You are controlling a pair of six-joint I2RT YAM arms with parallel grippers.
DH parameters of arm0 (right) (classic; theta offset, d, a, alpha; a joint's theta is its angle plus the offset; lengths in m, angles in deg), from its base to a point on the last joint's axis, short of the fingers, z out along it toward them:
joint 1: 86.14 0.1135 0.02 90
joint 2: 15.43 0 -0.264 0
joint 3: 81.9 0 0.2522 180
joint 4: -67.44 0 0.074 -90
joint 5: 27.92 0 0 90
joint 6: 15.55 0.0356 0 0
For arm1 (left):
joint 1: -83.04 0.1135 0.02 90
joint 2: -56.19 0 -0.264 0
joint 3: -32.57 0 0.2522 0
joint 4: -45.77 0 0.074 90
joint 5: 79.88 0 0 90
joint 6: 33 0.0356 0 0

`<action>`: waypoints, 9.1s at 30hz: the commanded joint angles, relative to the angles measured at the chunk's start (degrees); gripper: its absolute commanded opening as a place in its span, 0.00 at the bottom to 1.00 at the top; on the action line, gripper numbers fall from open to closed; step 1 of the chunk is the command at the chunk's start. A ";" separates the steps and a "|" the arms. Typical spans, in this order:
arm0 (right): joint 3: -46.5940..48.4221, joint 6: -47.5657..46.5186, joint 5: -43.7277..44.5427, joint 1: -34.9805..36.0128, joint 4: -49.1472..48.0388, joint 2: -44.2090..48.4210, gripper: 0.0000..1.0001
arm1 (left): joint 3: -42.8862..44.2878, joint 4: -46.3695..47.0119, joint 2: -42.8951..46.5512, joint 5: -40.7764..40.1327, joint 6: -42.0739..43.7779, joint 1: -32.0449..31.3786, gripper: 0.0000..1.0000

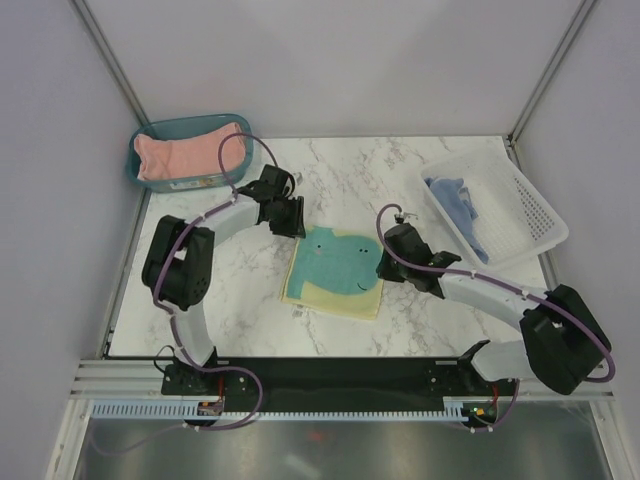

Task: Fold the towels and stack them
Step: Fold the towel

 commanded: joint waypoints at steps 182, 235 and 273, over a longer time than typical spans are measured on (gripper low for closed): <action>-25.20 17.60 -11.09 11.34 -11.96 24.54 0.17 | -37.18 3.27 26.04 -6.74 -16.25 -10.31 0.02; 25.41 -40.30 -35.16 -15.38 10.09 -23.52 0.65 | 2.90 -0.60 -3.05 22.61 30.32 9.29 0.66; 32.18 -45.85 -44.21 -18.10 9.31 -32.94 0.49 | 8.87 -3.59 -10.52 20.94 44.31 9.30 0.12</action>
